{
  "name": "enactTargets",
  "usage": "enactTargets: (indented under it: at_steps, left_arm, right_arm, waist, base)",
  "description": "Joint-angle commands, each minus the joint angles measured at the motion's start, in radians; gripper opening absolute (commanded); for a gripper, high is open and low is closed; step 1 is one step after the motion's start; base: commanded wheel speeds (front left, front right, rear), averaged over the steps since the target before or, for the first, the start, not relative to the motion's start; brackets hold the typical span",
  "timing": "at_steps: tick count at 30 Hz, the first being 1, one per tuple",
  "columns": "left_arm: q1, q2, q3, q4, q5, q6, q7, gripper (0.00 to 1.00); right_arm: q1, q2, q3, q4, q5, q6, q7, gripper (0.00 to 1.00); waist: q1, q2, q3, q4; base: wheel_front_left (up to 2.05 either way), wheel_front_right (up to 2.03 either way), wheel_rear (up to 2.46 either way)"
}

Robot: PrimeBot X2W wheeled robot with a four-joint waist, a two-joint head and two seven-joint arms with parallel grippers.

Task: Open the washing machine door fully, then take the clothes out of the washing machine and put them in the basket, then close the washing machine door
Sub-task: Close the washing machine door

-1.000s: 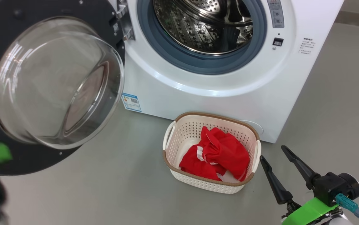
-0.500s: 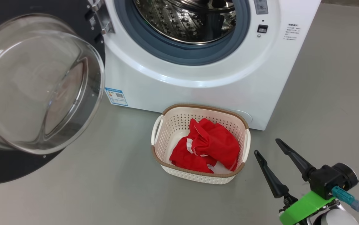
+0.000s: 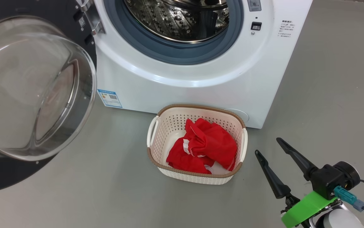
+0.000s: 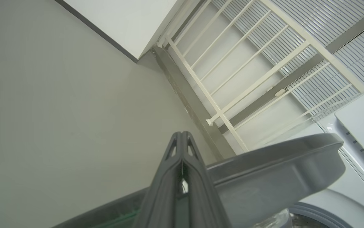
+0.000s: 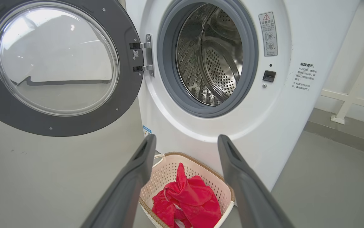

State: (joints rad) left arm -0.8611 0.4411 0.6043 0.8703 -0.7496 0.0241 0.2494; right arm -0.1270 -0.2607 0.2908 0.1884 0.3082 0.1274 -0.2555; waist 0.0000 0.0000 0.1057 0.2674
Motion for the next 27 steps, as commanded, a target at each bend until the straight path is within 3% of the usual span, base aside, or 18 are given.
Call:
enactTargets:
  at_steps: [1,12,27]
  left_arm:
    - [-0.017,0.068,0.008,-0.014,-0.009,-0.015,0.023,0.0]
    - [0.016,0.082,-0.003,-0.001,-0.065,-0.083,0.192,0.0]
    - [0.079,0.031,0.005,-0.109,-0.17,-0.111,0.407,0.0]
  right_arm:
    - [-0.016,-0.014,0.02,-0.021,0.013,0.003,-0.006,1.0]
    - [-0.015,-0.018,0.043,-0.025,0.027,0.003,-0.006,1.0]
    - [-0.016,-0.017,0.067,-0.028,0.036,0.003,-0.006,1.0]
  waist:
    - [0.0,0.0,0.001,-0.001]
    - [0.0,0.0,0.0,-0.004]
    - [0.0,0.0,-0.003,-0.002]
  base:
    - [0.0,0.0,0.0]
    - [0.0,0.0,0.0]
    - [0.0,0.0,0.0]
